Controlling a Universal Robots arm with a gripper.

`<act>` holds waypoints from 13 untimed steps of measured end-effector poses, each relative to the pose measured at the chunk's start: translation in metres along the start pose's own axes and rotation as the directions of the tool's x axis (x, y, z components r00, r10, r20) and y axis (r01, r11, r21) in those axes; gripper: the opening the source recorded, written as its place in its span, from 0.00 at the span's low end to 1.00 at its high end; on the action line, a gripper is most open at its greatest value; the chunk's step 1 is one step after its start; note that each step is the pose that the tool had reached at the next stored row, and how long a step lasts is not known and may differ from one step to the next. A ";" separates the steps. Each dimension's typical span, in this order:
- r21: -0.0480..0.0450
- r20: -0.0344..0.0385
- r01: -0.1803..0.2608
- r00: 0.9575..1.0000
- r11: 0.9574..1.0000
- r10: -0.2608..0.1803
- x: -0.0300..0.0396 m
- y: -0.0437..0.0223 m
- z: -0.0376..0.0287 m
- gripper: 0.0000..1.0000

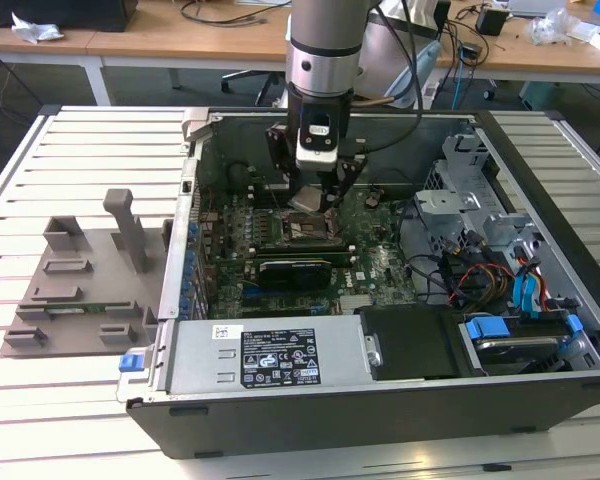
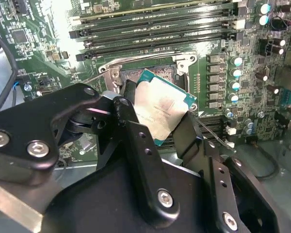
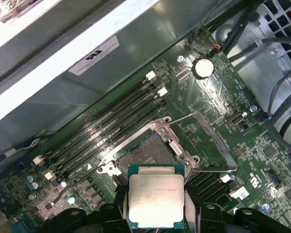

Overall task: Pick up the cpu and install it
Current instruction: 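Place the cpu into insertion slot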

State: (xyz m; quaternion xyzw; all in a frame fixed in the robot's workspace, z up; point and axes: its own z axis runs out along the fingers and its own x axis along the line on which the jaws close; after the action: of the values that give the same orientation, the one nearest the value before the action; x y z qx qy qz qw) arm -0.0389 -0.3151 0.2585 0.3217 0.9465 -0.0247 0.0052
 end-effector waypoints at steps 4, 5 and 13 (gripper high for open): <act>0.001 -0.002 -0.038 0.999 0.999 0.038 0.0000 0.0000 0.0001 0.55; 0.001 -0.002 -0.046 0.999 0.999 0.046 0.0000 0.0000 0.0001 0.55; 0.004 -0.006 -0.151 0.988 0.988 0.151 0.0000 0.0000 0.0002 0.55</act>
State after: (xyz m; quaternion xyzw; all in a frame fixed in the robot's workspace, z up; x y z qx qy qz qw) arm -0.0389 -0.3151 0.2583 0.3926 0.9194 -0.0251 0.0033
